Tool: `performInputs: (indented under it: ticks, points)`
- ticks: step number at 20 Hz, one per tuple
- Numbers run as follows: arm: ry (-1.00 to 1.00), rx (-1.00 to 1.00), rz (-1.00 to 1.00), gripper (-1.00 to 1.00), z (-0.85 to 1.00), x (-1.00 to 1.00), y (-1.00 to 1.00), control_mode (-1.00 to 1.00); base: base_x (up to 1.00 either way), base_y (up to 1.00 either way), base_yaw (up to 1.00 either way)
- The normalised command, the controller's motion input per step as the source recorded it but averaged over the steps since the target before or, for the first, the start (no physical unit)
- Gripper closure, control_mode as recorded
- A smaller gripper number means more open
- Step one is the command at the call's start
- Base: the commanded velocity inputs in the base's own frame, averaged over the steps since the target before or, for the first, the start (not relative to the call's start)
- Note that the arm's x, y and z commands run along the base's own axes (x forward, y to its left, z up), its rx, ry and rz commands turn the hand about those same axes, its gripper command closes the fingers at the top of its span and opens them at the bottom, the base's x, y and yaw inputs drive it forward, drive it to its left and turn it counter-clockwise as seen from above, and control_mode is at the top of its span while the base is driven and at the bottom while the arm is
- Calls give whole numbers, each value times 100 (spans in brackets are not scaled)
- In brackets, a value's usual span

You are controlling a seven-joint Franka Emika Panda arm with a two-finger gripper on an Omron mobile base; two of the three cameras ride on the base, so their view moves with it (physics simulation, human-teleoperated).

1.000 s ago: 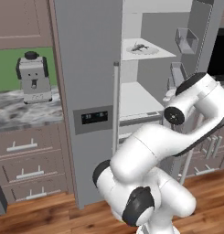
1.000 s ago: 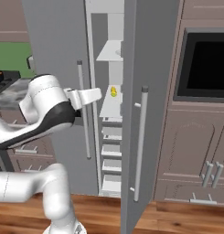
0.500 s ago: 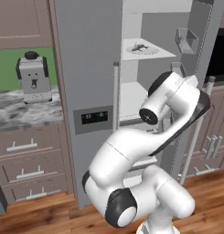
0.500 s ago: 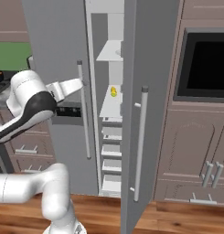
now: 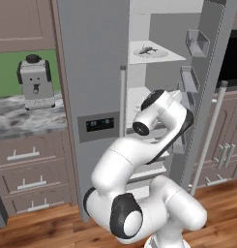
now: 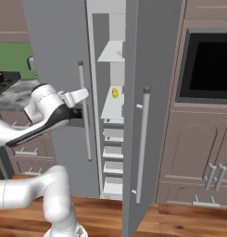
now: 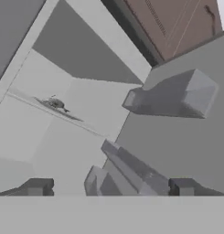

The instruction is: Retrieve the fish from the fridge and place it on the saucepan with marinade on the stove.

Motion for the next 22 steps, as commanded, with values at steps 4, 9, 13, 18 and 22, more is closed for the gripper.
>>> performInputs:
  ticks: [4,9,13,18,22]
  points:
    - [-17,22,22,-100,-70,97,-31,-100,0,0,0]
    - [-5,16,7,-100,-13,30,-68,-100,0,0,0]
    - [0,6,-15,-100,0,0,-91,-100,0,0,0]
    - [-1,7,-24,-100,-14,0,-74,-100,0,0,0]
    - [-4,3,-21,-100,-35,0,-54,-100,0,0,0]
